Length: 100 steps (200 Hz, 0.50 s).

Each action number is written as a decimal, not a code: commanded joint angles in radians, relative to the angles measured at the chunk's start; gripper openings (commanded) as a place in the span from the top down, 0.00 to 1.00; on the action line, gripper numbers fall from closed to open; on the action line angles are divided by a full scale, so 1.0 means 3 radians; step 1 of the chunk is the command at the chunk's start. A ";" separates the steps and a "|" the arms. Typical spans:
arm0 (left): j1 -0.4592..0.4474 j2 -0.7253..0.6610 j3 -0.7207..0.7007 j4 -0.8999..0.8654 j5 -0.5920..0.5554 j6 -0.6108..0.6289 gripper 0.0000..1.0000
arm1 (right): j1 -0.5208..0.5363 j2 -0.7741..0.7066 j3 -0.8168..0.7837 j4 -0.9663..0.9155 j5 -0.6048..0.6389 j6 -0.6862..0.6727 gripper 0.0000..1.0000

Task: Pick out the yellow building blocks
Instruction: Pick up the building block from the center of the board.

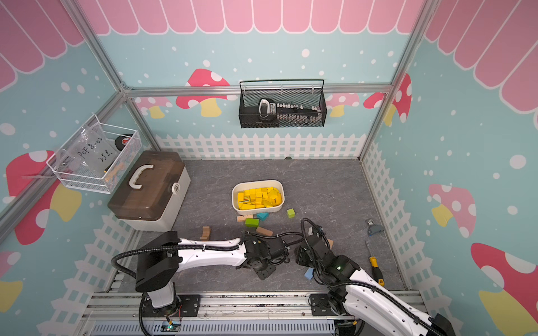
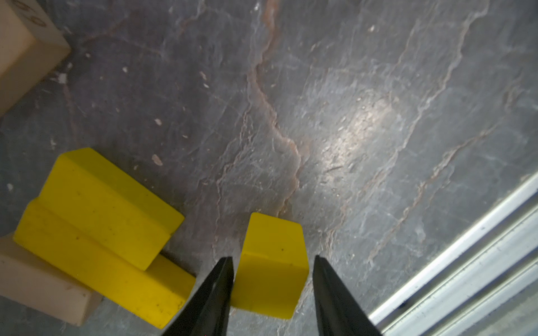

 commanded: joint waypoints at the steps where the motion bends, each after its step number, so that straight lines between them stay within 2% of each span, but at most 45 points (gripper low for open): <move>1: 0.0012 0.0049 0.0087 -0.0040 -0.0022 0.0056 0.55 | -0.0019 -0.0008 -0.0045 0.0003 -0.0008 0.0033 0.47; 45: 0.0010 0.0032 0.0081 -0.0055 -0.0036 0.0048 0.63 | -0.0025 -0.0012 -0.0050 0.0000 -0.0015 0.0033 0.47; 100: 0.0144 -0.0102 0.0071 -0.0148 -0.0080 0.0063 0.64 | -0.0030 -0.0058 -0.0070 -0.0003 -0.0014 0.0027 0.47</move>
